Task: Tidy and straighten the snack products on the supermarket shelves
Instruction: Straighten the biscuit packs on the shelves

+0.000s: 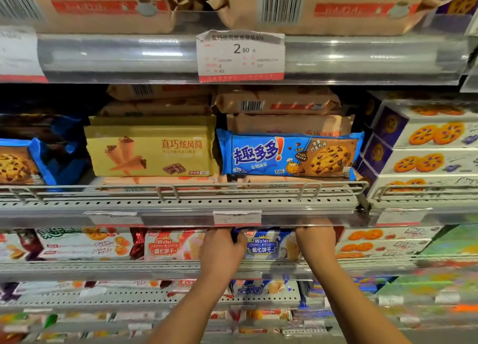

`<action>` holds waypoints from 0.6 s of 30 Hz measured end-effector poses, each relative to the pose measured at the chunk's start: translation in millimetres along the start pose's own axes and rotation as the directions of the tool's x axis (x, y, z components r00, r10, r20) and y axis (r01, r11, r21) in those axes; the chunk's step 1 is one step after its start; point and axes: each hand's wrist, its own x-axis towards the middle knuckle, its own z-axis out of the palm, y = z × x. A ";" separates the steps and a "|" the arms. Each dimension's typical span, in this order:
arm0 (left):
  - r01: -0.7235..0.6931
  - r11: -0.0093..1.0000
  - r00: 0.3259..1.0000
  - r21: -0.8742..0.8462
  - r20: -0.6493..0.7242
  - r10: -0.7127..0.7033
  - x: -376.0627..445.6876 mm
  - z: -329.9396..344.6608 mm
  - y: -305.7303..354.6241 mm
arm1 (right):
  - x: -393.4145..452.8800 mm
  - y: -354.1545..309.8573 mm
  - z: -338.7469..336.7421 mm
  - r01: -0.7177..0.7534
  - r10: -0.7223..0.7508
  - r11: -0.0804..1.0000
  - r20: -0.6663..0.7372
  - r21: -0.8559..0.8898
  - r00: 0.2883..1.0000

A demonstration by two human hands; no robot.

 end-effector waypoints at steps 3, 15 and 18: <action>-0.073 0.990 0.997 0.120 0.044 0.068 1.5 0.5 2.4 | -1.9 9.8 10.5 -0.032 0.033 0.999 -0.046 0.022 0.998; -0.423 0.903 0.906 -0.072 -0.003 0.424 -36.2 -47.2 -36.2 | -94.0 -26.4 -14.3 0.467 -0.466 0.884 -0.129 -0.029 0.875; -0.603 0.793 0.788 -0.083 -0.215 0.576 -46.1 -72.1 -55.7 | -101.6 -50.6 -34.4 0.563 -0.545 0.826 -0.231 0.018 0.806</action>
